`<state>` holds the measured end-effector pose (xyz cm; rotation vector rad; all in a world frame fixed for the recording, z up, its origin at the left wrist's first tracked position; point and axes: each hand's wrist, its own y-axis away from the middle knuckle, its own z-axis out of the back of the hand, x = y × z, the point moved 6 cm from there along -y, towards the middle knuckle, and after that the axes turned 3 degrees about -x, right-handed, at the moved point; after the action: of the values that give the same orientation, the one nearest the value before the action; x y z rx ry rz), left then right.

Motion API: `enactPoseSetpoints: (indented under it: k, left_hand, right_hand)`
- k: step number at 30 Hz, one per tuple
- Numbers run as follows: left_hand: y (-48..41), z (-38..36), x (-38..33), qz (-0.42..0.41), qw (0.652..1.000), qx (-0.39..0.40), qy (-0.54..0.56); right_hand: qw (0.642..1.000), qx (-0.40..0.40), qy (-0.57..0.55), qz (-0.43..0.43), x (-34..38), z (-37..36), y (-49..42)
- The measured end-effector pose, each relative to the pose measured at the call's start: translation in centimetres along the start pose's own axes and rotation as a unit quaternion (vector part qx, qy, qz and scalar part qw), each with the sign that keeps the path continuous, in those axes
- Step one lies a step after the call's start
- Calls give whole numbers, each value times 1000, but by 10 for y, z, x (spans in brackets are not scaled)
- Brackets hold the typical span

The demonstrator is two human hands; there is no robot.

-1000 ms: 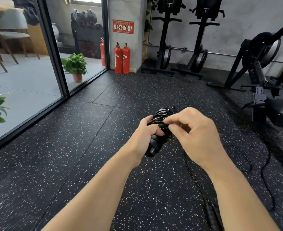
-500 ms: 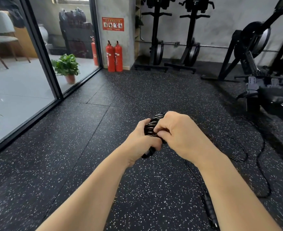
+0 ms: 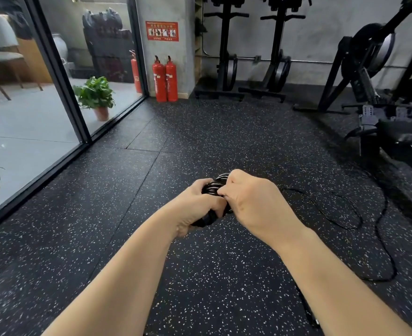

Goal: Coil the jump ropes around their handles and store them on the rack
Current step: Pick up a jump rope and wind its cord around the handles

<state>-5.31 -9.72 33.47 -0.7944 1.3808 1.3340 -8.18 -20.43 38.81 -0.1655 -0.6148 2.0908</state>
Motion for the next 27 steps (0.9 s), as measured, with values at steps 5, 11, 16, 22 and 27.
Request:
enactPoseSetpoints:
  k: [5,11,16,22,27]
  left_hand:
    - [-7,5,7,28,999,-26,25]
    - [-5,9,10,45,997,-14,61]
    - [0,4,13,92,989,19,113]
    - [-1,-5,14,122,979,50,153]
    - [-4,-14,16,121,982,53,138]
  right_hand:
    - [999,-43,9,-29,2,-1,3]
    - [984,-24,-112,-139,-21,2,1]
    - [947,-21,-246,-204,-39,1,3]
    - [922,-72,-284,-253,-54,0,9]
    - [926,-73,-247,-275,-56,-8,5]
